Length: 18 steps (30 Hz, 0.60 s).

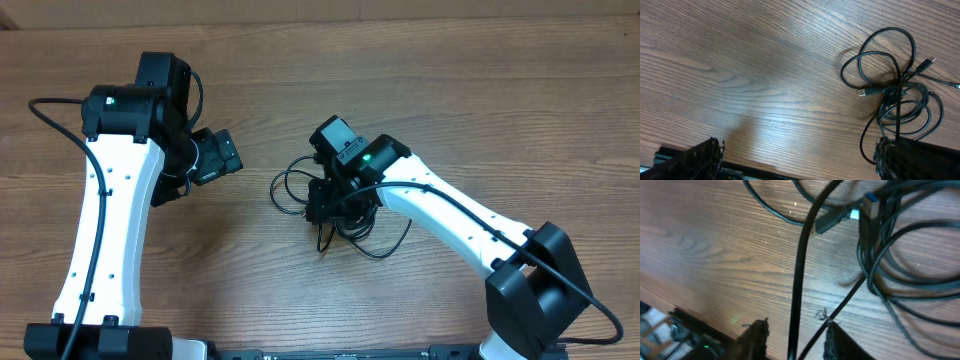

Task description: Untangle cables

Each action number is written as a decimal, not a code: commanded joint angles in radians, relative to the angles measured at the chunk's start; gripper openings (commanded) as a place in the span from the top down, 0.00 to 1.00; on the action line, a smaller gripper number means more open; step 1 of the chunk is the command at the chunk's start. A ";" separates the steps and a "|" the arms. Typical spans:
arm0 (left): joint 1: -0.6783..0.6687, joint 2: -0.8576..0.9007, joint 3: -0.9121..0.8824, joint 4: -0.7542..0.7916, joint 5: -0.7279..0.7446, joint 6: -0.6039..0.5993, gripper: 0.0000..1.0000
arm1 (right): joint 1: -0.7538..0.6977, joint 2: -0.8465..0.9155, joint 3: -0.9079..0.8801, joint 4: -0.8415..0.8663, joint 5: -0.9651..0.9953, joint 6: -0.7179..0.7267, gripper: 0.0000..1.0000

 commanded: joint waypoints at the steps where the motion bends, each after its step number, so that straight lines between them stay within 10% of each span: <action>1: 0.004 0.007 0.006 0.001 -0.018 0.008 0.01 | -0.001 -0.002 -0.005 0.014 0.029 0.005 0.78; 4: 0.004 0.007 0.006 0.002 -0.018 0.008 0.00 | -0.001 -0.002 -0.005 0.026 0.028 0.005 0.96; 18: 0.004 0.007 0.006 0.002 -0.018 0.008 0.00 | -0.009 -0.090 0.198 -0.054 -0.009 -0.085 0.96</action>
